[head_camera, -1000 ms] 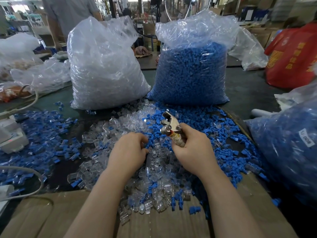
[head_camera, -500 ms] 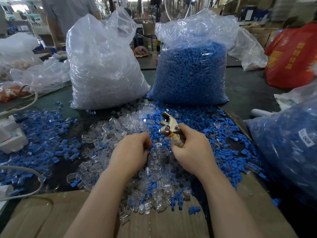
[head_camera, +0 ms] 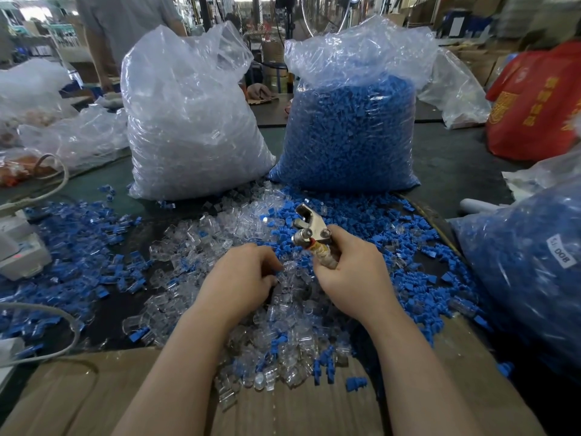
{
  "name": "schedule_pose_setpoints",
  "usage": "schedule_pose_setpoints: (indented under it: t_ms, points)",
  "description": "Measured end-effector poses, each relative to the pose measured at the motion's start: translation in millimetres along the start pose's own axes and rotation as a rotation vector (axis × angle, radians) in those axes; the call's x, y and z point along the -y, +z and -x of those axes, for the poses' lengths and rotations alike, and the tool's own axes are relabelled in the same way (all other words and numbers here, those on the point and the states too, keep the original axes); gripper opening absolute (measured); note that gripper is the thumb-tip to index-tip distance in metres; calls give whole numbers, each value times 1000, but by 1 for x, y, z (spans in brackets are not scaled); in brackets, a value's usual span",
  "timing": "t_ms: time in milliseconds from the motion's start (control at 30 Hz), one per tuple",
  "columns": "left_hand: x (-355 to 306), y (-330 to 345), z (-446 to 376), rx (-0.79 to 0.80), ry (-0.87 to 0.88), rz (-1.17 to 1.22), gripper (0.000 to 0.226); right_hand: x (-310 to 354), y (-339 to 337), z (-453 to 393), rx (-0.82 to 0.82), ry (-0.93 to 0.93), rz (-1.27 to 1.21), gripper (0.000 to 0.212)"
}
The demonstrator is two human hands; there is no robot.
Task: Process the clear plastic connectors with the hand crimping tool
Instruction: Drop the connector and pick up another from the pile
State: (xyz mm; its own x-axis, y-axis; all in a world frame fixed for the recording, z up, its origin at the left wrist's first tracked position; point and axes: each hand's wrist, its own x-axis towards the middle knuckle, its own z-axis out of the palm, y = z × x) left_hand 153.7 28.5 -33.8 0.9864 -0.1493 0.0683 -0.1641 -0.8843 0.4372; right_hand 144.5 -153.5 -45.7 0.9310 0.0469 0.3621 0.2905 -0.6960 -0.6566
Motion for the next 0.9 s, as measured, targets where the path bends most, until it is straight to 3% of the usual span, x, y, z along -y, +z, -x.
schedule_pose_setpoints:
  t_ms: [267,500,700,900]
  points:
    - [-2,2,0,-46,-27,-4,24,-1,2,0,-4,8,-3,8]
    - [-7,-5,1,-16,-111,670,39,1,2,-1,-22,27,-51,5]
    - [-10,-12,3,16,-101,944,20,3,1,-2,-11,22,-207,3]
    - [-13,-12,3,-40,-31,849,17,3,3,-3,-4,38,-301,10]
